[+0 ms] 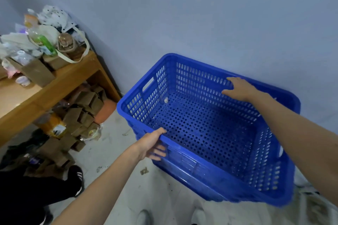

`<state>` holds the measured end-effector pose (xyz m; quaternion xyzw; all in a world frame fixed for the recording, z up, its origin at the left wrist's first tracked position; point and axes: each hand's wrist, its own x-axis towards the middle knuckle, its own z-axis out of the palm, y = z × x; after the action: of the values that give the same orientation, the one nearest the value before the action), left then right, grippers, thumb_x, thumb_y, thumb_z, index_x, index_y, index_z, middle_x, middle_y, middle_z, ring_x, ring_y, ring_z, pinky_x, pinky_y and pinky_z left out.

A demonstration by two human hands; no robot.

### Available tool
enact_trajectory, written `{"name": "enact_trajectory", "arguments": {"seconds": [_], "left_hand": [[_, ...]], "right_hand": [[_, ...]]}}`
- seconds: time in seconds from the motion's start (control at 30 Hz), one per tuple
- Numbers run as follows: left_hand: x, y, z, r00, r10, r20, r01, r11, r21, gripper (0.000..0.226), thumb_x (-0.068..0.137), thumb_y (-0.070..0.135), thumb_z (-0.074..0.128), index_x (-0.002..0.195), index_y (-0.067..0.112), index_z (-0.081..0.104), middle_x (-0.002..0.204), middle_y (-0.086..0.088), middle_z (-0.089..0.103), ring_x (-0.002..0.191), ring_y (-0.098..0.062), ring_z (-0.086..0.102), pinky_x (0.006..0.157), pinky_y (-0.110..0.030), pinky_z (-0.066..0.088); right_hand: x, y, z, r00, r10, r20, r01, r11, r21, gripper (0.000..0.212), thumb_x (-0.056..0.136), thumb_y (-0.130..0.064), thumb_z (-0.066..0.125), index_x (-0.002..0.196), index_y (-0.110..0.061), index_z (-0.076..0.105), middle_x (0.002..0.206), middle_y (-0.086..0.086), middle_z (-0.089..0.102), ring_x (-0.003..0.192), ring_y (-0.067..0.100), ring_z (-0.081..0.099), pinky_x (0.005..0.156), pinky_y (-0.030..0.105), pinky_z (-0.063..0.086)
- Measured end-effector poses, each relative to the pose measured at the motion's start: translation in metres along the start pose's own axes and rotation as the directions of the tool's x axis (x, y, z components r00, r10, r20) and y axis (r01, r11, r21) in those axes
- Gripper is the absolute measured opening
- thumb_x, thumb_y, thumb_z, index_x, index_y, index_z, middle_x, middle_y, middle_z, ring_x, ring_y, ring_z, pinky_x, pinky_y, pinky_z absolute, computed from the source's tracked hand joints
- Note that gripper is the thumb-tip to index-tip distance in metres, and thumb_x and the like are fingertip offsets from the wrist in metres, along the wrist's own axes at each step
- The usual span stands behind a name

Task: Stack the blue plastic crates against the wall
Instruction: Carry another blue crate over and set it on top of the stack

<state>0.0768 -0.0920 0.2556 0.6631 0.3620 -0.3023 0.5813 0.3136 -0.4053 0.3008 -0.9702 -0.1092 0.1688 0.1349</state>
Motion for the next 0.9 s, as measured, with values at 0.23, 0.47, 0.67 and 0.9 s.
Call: {"name": "enact_trajectory", "arguments": {"seconds": [0.23, 0.47, 0.67, 0.9], "left_hand": [[0.000, 0.004, -0.015, 0.994, 0.025, 0.107, -0.048, 0.975, 0.216, 0.077, 0.077, 0.079, 0.050, 0.108, 0.009, 0.062, 0.106, -0.016, 0.073, 0.091, -0.027, 0.072, 0.086, -0.044, 0.059], [-0.009, 0.013, -0.045, 0.965, -0.014, 0.262, -0.123, 0.857, 0.501, 0.108, 0.076, 0.090, 0.029, 0.125, -0.002, 0.060, 0.120, -0.016, 0.069, 0.108, -0.028, 0.065, 0.094, -0.040, 0.053], [-0.031, 0.016, -0.046, 0.938, 0.095, 0.334, -0.297, 0.718, 0.629, 0.079, 0.091, 0.072, 0.036, 0.111, 0.003, 0.070, 0.112, -0.010, 0.071, 0.103, -0.024, 0.065, 0.096, -0.041, 0.051], [-0.044, 0.037, -0.034, 0.636, 0.703, 0.318, -0.644, 0.255, 0.721, 0.048, 0.093, 0.044, 0.058, 0.063, 0.007, 0.057, 0.058, -0.006, 0.059, 0.054, -0.027, 0.055, 0.062, -0.041, 0.057]], "right_hand": [[-0.072, -0.052, 0.024, 1.000, 0.019, -0.018, -0.020, 0.999, -0.034, 0.078, 0.093, -0.056, 0.053, 0.155, -0.023, 0.020, 0.163, 0.003, 0.021, 0.148, 0.027, 0.022, 0.117, 0.050, 0.026], [-0.158, -0.113, 0.051, 0.983, 0.178, -0.048, -0.176, 0.984, 0.038, 0.069, 0.093, -0.057, 0.050, 0.151, -0.024, 0.032, 0.160, 0.007, 0.027, 0.144, 0.030, 0.031, 0.112, 0.052, 0.033], [-0.219, -0.136, 0.090, 0.958, 0.285, 0.026, -0.286, 0.957, 0.054, 0.068, 0.090, -0.065, 0.048, 0.143, -0.023, 0.044, 0.153, 0.005, 0.038, 0.134, 0.029, 0.042, 0.106, 0.050, 0.039], [-0.256, -0.121, 0.117, 0.923, 0.378, 0.070, -0.381, 0.924, 0.039, 0.078, 0.084, -0.075, 0.045, 0.142, -0.022, 0.046, 0.146, 0.003, 0.049, 0.125, 0.028, 0.052, 0.102, 0.046, 0.044]]}}
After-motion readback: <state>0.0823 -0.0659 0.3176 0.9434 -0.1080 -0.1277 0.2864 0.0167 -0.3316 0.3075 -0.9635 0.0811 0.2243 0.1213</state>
